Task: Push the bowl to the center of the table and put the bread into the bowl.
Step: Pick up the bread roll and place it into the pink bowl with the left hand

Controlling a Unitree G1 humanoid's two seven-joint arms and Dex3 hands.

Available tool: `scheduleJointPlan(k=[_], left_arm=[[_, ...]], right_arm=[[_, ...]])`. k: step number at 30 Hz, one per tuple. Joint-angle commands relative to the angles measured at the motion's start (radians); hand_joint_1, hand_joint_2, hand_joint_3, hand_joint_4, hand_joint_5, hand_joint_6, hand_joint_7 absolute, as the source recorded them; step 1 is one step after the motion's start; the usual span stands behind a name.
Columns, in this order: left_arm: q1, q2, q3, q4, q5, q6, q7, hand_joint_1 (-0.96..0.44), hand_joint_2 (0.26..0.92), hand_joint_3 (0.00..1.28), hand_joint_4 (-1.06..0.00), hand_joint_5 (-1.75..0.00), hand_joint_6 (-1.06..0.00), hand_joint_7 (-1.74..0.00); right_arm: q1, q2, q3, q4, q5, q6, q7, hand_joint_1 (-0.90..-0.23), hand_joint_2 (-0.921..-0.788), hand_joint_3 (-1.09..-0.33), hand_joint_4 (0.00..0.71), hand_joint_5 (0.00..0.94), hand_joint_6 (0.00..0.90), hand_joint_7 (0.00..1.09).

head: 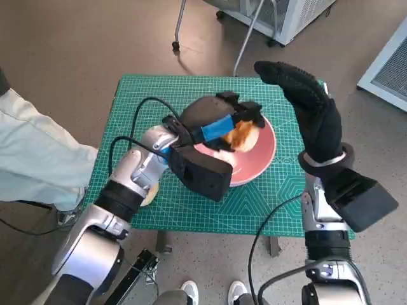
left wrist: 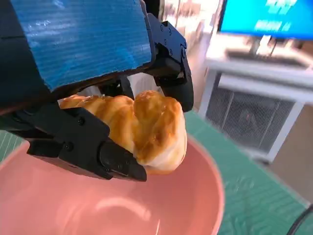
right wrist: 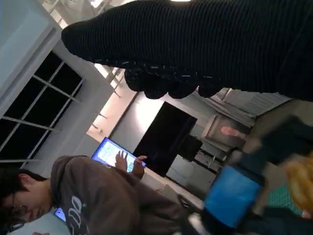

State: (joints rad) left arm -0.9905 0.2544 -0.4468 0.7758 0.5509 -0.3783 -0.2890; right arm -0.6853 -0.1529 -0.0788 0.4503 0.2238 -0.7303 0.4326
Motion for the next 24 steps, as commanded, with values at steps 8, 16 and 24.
scheduleJointPlan(k=[8,16,24], left_arm=[[0.013,0.036,0.012,-0.139,-0.024,0.181,-0.22,-0.12,0.831,0.1,-0.05,-0.02,-0.09,-0.47],[0.074,0.1,0.056,-0.257,-0.055,0.125,-0.214,-0.18,0.829,0.06,0.0,0.0,-0.01,-0.34],[0.156,0.19,0.133,-0.464,-0.14,0.188,-0.312,-0.21,0.825,0.04,0.0,0.0,0.0,-0.23]], right_arm=[[0.024,-0.003,0.0,0.002,-0.007,0.005,0.0,-0.671,-0.921,-0.822,0.259,0.033,-0.001,0.78],[0.014,0.004,0.001,0.02,-0.01,-0.001,-0.002,-0.668,-0.921,-0.822,0.259,0.033,-0.001,0.78],[0.02,0.009,0.003,0.015,-0.015,0.001,-0.009,-0.665,-0.921,-0.823,0.259,0.033,-0.001,0.78]])
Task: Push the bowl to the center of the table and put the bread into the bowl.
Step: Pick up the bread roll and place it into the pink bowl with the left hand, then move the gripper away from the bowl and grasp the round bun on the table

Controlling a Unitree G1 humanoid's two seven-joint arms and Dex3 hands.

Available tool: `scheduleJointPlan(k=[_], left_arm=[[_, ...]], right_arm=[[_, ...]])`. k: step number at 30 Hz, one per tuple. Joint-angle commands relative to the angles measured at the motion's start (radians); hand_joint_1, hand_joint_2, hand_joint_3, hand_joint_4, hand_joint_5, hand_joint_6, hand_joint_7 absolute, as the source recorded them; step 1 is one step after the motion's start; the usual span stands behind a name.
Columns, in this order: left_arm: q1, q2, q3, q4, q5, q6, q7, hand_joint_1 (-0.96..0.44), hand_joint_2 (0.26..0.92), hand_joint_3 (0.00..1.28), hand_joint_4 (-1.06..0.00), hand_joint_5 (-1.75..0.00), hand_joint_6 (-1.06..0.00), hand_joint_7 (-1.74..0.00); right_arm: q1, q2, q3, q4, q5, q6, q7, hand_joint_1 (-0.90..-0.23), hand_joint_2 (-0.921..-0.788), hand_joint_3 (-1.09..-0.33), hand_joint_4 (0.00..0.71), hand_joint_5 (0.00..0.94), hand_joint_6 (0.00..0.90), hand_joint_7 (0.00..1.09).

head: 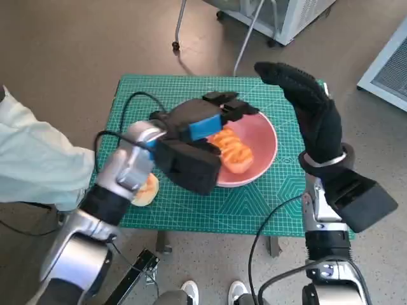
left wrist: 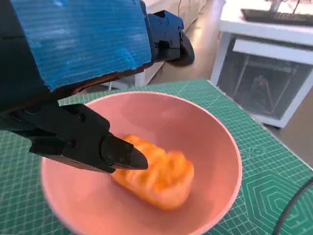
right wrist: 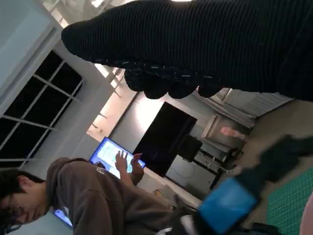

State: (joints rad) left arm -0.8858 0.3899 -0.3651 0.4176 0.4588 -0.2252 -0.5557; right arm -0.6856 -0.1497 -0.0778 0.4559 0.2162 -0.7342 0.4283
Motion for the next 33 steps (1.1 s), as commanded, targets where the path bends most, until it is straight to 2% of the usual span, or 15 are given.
scheduleJointPlan(k=[1,12,18,26,33], left_arm=[[0.065,0.068,0.065,-0.135,-0.06,0.043,-0.056,-0.21,0.826,0.04,0.0,0.0,0.0,-0.23],[0.265,0.257,0.28,-0.47,-0.232,0.117,-0.161,-0.11,0.836,0.03,0.0,0.0,-0.06,-0.25],[0.378,0.355,0.366,-0.556,-0.276,0.118,-0.192,-0.09,0.839,0.02,-0.01,0.0,-0.11,-0.22],[0.49,0.457,0.407,-0.576,-0.269,0.076,-0.212,-0.11,0.843,0.0,-0.03,0.0,-0.15,-0.14],[0.544,0.48,0.388,-0.57,-0.259,0.073,-0.214,-0.12,0.841,0.0,-0.03,0.0,-0.18,-0.1]], right_arm=[[0.021,0.006,0.002,0.009,-0.008,0.004,-0.006,-0.665,-0.921,-0.823,0.259,0.033,-0.001,0.78],[0.039,0.007,0.002,-0.022,-0.007,0.018,-0.013,-0.667,-0.921,-0.823,0.259,0.033,-0.001,0.78],[0.04,0.008,0.001,-0.019,-0.009,0.018,-0.017,-0.676,-0.921,-0.821,0.26,0.033,-0.001,0.78],[0.027,0.012,0.001,0.005,-0.01,0.013,-0.017,-0.678,-0.921,-0.823,0.258,0.032,-0.001,0.78],[0.016,0.012,0.001,0.018,-0.005,0.014,-0.011,-0.676,-0.921,-0.825,0.257,0.031,-0.001,0.78]])
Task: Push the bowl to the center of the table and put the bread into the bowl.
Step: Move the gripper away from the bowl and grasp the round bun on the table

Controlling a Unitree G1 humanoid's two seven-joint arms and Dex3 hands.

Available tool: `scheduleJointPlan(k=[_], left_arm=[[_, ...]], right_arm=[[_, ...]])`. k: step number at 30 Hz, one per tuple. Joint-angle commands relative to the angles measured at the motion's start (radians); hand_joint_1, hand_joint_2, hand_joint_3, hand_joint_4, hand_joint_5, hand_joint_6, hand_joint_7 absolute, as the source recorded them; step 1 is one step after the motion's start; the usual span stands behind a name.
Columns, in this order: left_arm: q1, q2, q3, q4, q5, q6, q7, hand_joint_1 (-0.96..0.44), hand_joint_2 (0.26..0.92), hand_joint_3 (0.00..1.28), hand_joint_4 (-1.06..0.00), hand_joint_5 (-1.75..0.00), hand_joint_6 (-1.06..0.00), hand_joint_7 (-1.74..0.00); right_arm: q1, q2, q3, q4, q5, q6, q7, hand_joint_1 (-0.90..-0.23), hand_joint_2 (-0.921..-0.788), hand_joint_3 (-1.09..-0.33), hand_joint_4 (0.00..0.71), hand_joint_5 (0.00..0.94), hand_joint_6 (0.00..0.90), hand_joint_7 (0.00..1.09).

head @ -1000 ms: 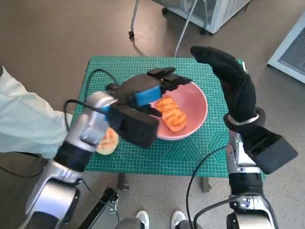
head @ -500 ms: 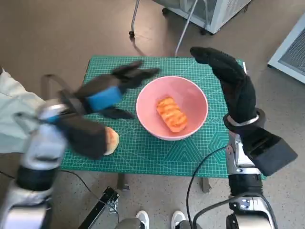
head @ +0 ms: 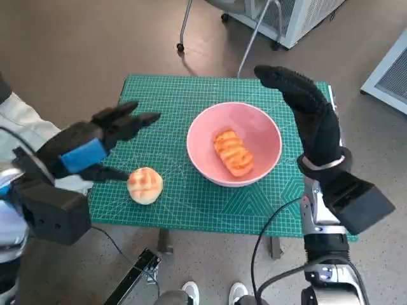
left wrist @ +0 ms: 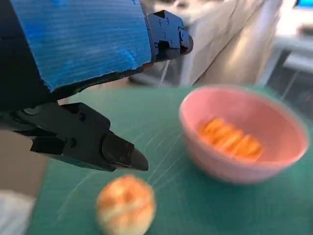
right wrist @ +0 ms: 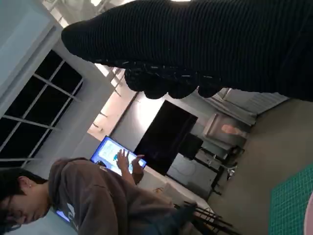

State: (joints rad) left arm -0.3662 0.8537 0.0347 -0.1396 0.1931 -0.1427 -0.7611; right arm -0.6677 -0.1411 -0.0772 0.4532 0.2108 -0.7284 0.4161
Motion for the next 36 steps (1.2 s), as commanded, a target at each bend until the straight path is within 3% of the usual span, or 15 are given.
scheduleJointPlan(k=[1,12,25,34,36], left_arm=[[0.029,0.015,-0.021,-0.009,0.013,-0.006,-0.009,-0.12,0.84,0.0,-0.03,0.0,-0.18,-0.09],[0.027,-0.017,-0.123,0.061,0.084,-0.026,0.012,-0.09,0.839,0.0,-0.05,0.0,-0.2,-0.07],[-0.026,-0.097,-0.258,0.194,0.203,0.0,0.038,-0.06,0.838,0.0,-0.07,-0.01,-0.21,-0.05],[-0.073,-0.149,-0.362,0.371,0.324,0.015,0.078,-0.06,0.842,0.0,-0.17,-0.04,-0.3,-0.08],[-0.088,-0.154,-0.384,0.414,0.354,0.019,0.084,-0.06,0.85,0.01,-0.24,-0.07,-0.37,-0.11]], right_arm=[[-0.003,0.003,0.0,0.022,0.002,0.008,0.003,-0.675,-0.921,-0.825,0.259,0.032,-0.001,0.78],[-0.01,-0.004,0.001,0.026,0.018,0.014,0.022,-0.658,-0.921,-0.831,0.261,0.033,-0.001,0.78],[-0.001,-0.019,0.003,0.006,0.016,0.018,0.027,-0.659,-0.921,-0.832,0.261,0.033,-0.001,0.78],[0.011,-0.021,0.004,-0.02,0.015,0.029,0.023,-0.675,-0.921,-0.829,0.261,0.033,-0.001,0.78],[0.012,-0.021,0.004,-0.023,0.013,0.031,0.022,-0.675,-0.921,-0.829,0.261,0.033,-0.001,0.78]])
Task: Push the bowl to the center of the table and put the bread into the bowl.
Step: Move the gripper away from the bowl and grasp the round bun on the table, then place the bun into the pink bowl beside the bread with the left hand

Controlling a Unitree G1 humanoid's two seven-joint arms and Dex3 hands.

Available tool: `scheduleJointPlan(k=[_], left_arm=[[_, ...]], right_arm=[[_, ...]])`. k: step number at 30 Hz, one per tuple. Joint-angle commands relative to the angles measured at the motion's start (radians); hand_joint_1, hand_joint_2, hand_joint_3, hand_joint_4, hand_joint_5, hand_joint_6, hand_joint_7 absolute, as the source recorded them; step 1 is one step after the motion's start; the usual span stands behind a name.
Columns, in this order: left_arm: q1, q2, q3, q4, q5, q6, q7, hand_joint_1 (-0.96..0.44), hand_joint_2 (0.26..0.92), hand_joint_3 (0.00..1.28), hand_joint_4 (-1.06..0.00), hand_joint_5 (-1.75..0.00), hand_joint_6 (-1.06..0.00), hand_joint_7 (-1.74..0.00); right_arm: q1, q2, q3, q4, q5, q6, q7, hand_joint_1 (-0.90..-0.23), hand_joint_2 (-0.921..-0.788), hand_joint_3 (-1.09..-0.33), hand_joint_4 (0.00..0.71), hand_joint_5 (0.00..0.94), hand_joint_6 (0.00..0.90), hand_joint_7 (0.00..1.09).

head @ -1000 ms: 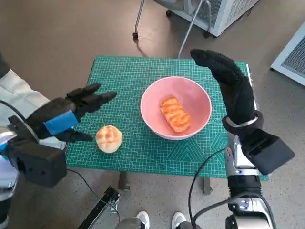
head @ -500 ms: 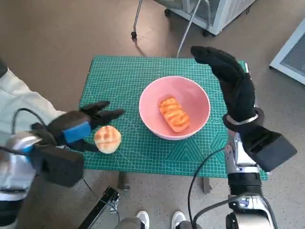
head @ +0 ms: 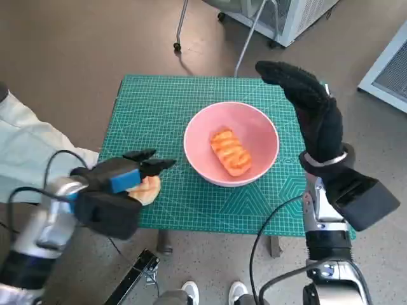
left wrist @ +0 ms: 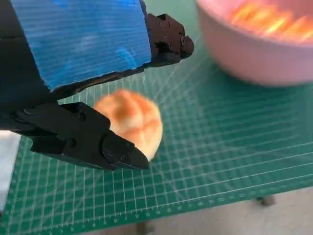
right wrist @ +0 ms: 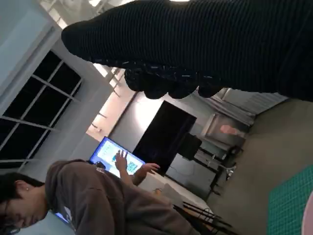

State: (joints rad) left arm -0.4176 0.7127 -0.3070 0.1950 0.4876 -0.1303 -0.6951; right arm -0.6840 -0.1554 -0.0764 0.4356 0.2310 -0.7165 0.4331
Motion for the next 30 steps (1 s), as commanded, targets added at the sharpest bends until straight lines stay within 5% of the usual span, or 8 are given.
scheduleJointPlan(k=[1,4,7,8,11,13,19,30], left_arm=[[-0.041,-0.015,-0.049,0.093,0.069,0.008,0.02,-0.06,0.854,0.01,-0.27,-0.08,-0.39,-0.12],[-0.062,-0.017,-0.067,0.134,0.098,0.02,0.022,-0.06,0.872,0.01,-0.39,-0.1,-0.46,-0.21],[-0.08,-0.015,-0.073,0.16,0.11,0.031,0.02,-0.04,0.895,0.01,-0.55,-0.15,-0.49,-0.46],[-0.085,-0.014,-0.071,0.165,0.111,0.034,0.018,-0.04,0.903,0.0,-0.57,-0.24,-0.48,-0.56],[-0.091,-0.009,-0.063,0.172,0.11,0.038,0.022,-0.01,0.915,0.13,-0.56,-0.96,-0.48,-1.06],[-0.091,-0.005,-0.054,0.179,0.103,0.027,0.039,-0.01,0.918,0.15,-0.57,-1.13,-0.49,-1.16],[-0.084,0.015,-0.013,0.169,0.071,-0.004,0.083,0.0,0.92,0.16,-0.58,-1.28,-0.52,-1.24],[-0.129,0.033,0.132,-0.043,-0.072,0.022,0.04,0.0,0.92,0.13,-0.59,-1.28,-0.57,-1.22]], right_arm=[[0.028,-0.007,0.003,-0.007,-0.007,0.02,0.005,-0.675,-0.921,-0.829,0.261,0.033,-0.001,0.78],[0.031,-0.007,0.004,-0.015,-0.006,0.026,0.005,-0.675,-0.921,-0.829,0.262,0.033,-0.001,0.78],[0.033,-0.007,0.005,-0.019,-0.006,0.029,0.006,-0.676,-0.921,-0.829,0.261,0.033,-0.001,0.78],[0.034,-0.007,0.005,-0.019,-0.006,0.029,0.006,-0.676,-0.921,-0.829,0.261,0.033,-0.001,0.78],[0.036,-0.006,0.006,-0.023,-0.008,0.031,0.006,-0.676,-0.921,-0.829,0.261,0.032,-0.001,0.78],[0.036,-0.005,0.006,-0.023,-0.01,0.031,0.005,-0.676,-0.921,-0.829,0.26,0.032,-0.001,0.78],[0.038,-0.003,0.008,-0.02,-0.013,0.031,0.005,-0.675,-0.921,-0.83,0.26,0.032,-0.001,0.78],[0.041,-0.003,0.011,-0.023,-0.017,0.032,0.004,-0.671,-0.921,-0.833,0.26,0.033,-0.001,0.78]])
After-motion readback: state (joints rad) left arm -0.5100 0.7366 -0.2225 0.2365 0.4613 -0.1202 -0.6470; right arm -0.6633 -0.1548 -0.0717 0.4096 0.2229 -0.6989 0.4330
